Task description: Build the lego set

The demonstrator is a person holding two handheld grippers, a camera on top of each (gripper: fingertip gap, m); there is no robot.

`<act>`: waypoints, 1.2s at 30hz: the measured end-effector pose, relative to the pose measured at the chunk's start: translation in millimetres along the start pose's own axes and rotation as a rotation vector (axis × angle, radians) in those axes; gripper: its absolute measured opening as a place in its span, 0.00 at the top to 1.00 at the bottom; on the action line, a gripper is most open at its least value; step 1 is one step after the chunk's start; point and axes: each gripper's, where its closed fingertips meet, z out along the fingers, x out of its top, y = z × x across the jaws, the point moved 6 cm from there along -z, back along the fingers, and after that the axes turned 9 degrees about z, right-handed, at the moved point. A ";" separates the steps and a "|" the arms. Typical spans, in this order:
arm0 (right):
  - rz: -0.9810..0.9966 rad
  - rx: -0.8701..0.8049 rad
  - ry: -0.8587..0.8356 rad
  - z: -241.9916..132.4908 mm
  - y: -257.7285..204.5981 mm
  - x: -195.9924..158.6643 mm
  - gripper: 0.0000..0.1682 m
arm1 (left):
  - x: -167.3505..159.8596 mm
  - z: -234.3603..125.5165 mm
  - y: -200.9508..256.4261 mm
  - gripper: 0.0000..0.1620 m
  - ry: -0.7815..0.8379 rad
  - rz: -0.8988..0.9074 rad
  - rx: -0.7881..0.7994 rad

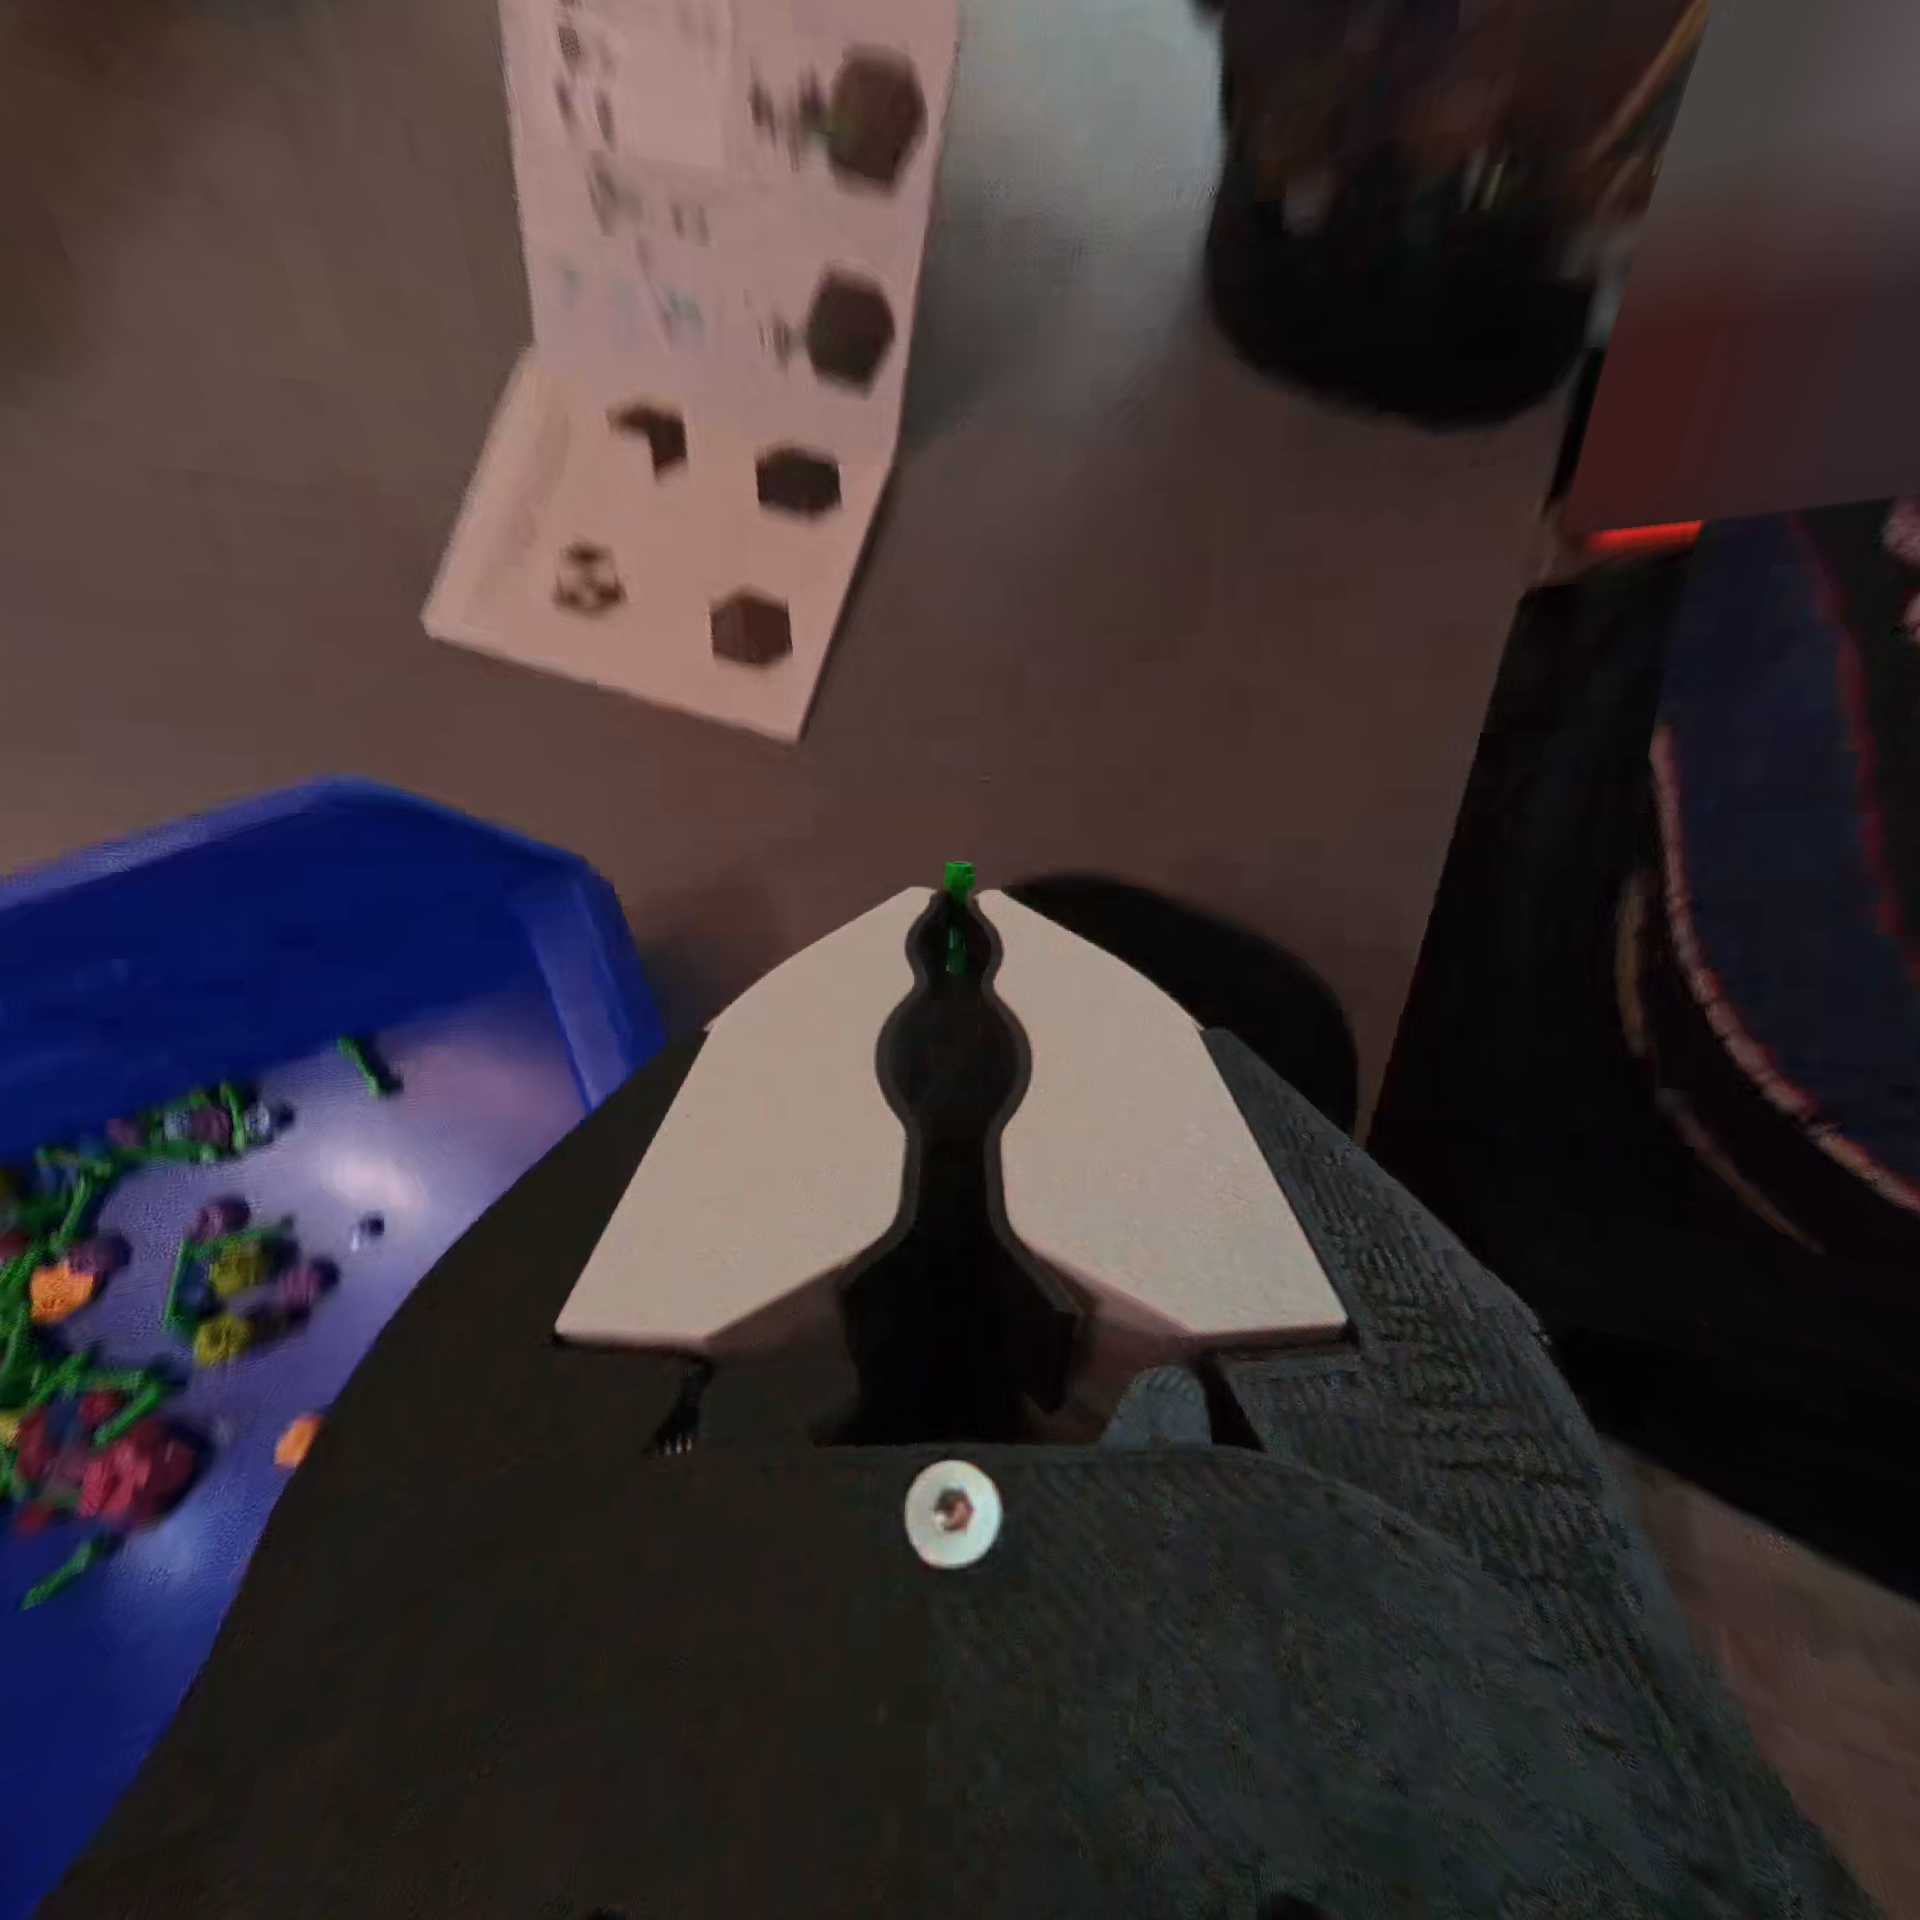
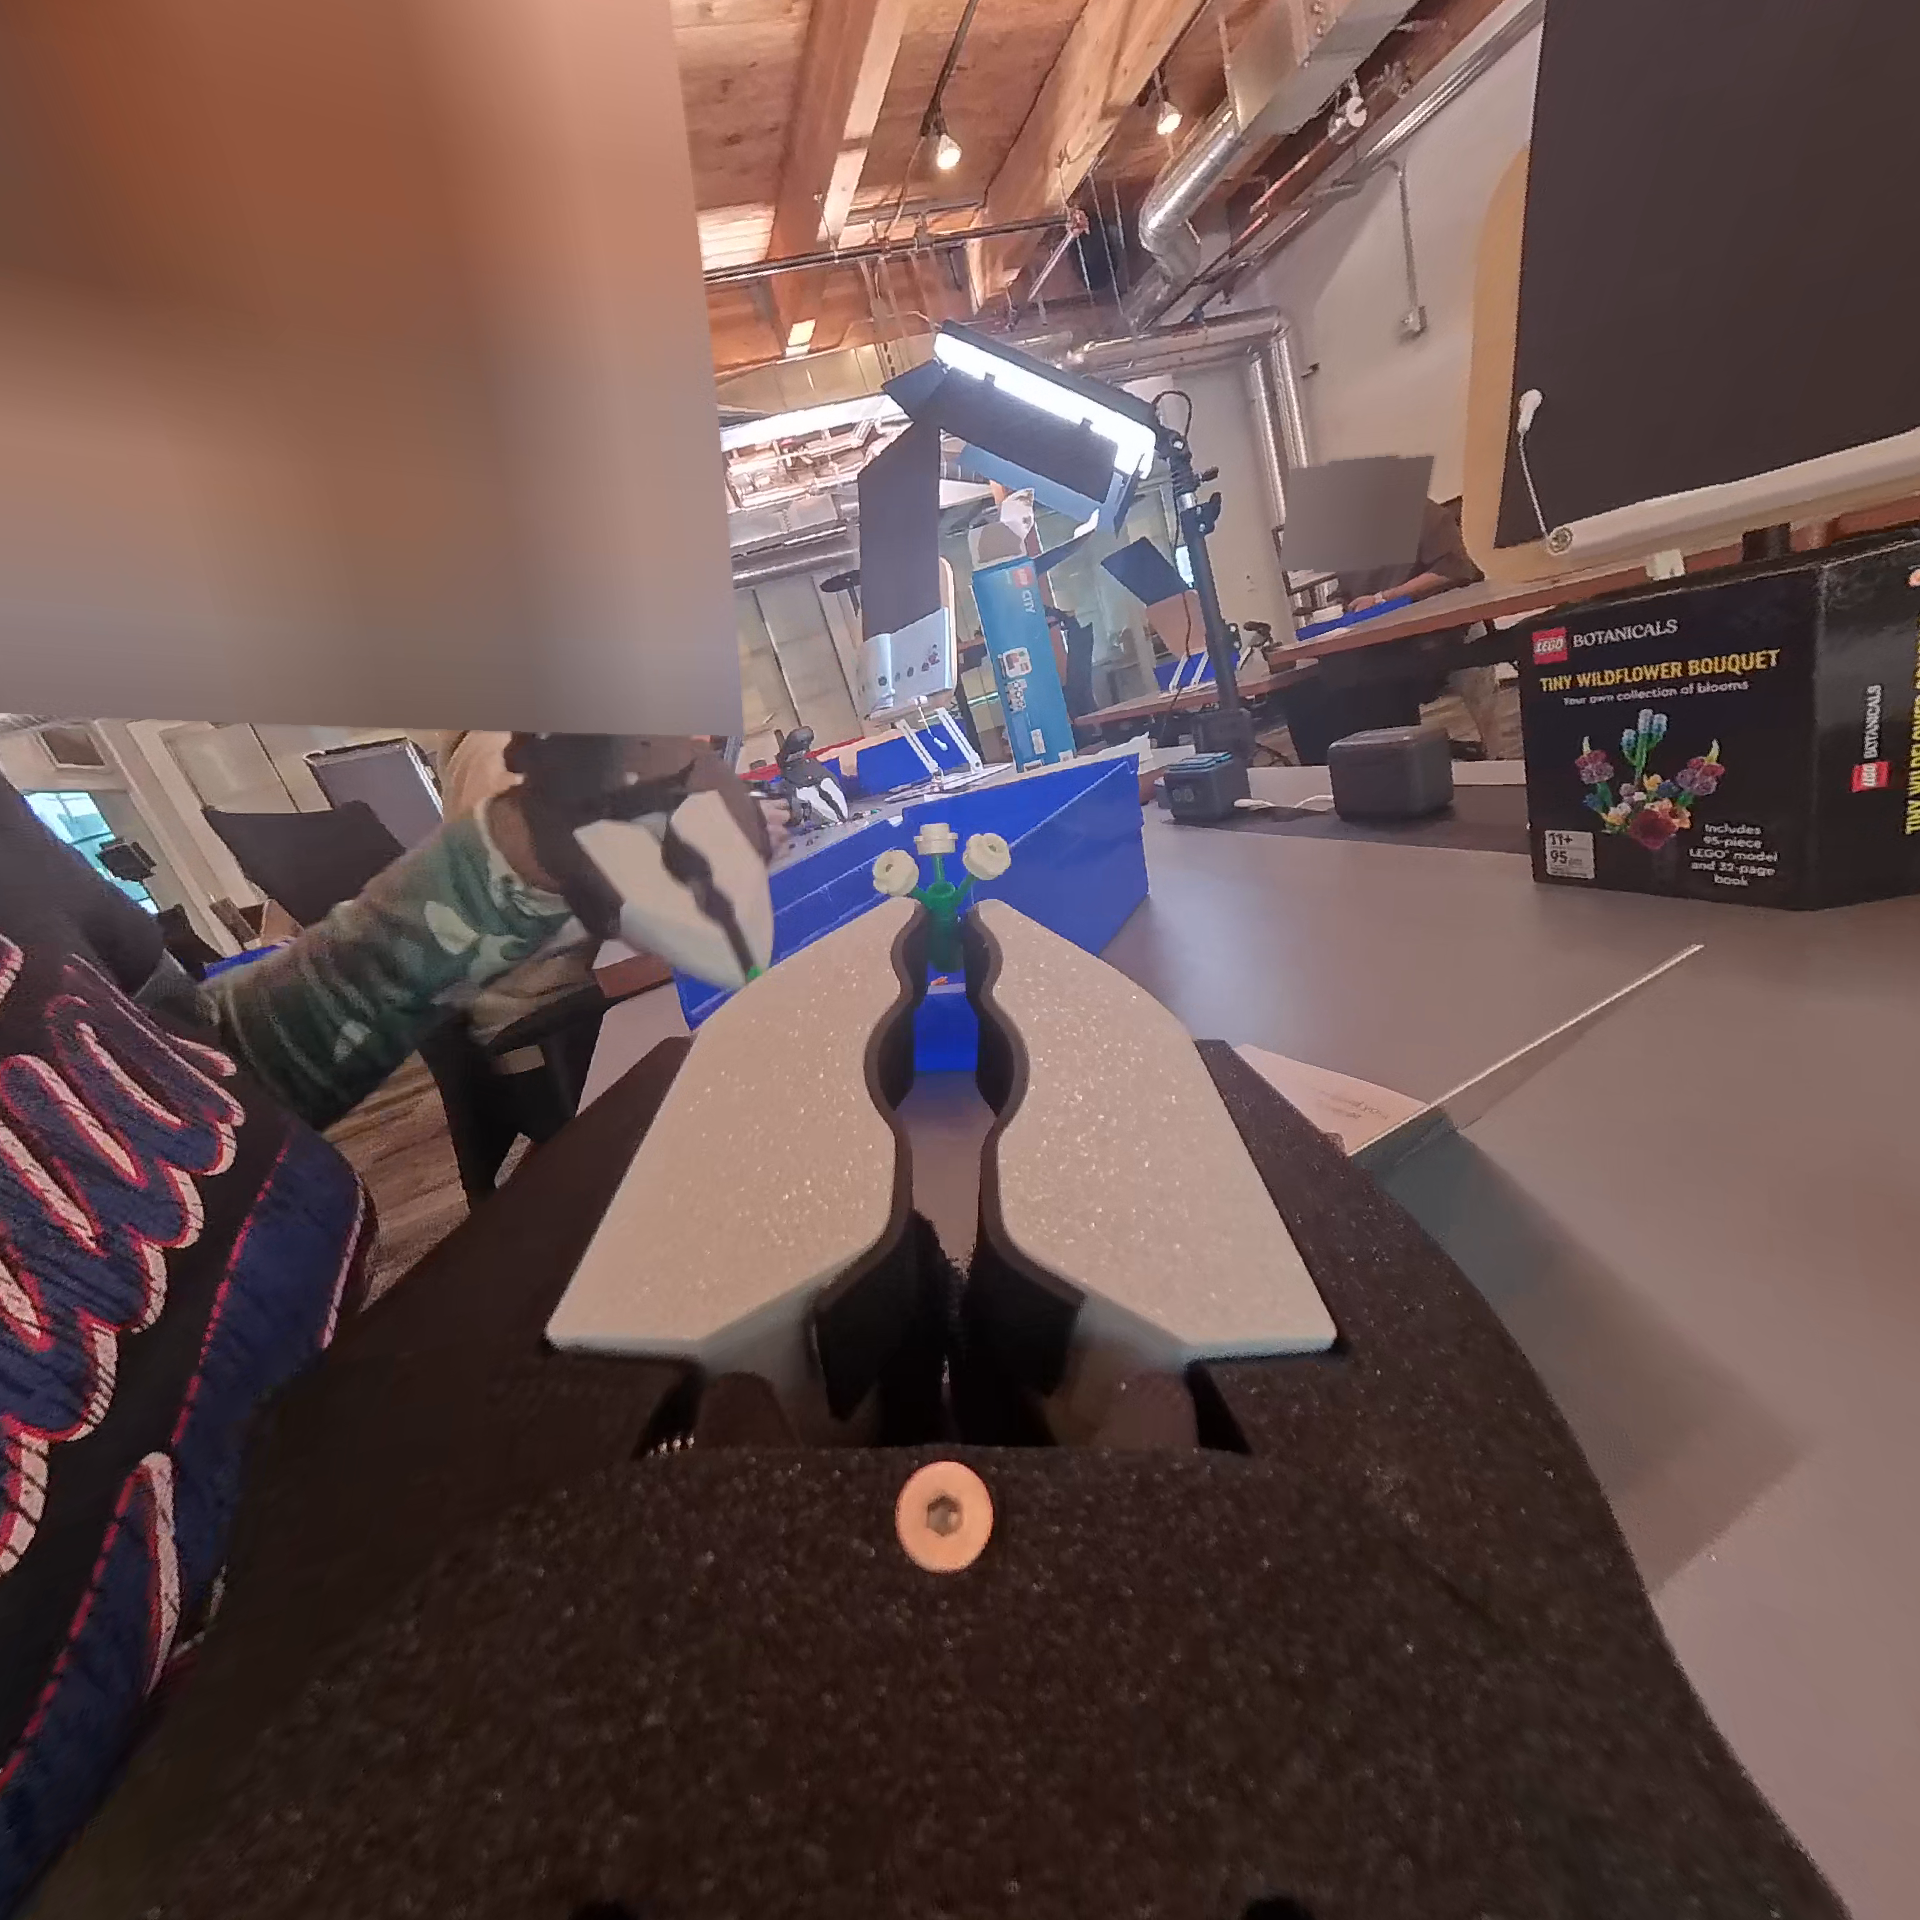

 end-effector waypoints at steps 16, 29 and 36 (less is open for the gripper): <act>0.005 -0.009 -0.002 1.1 3.4 -0.4 0.96 | -78.4 29.1 29.6 0.97 -0.586 -0.028 -0.003; 0.009 -0.012 -0.026 4.1 5.4 -4.1 0.96 | -85.3 30.4 30.0 0.98 -0.507 -0.007 -0.012; 0.005 0.001 -0.021 3.8 4.6 -4.1 0.96 | -89.9 27.7 27.7 0.98 -0.399 -0.072 -0.033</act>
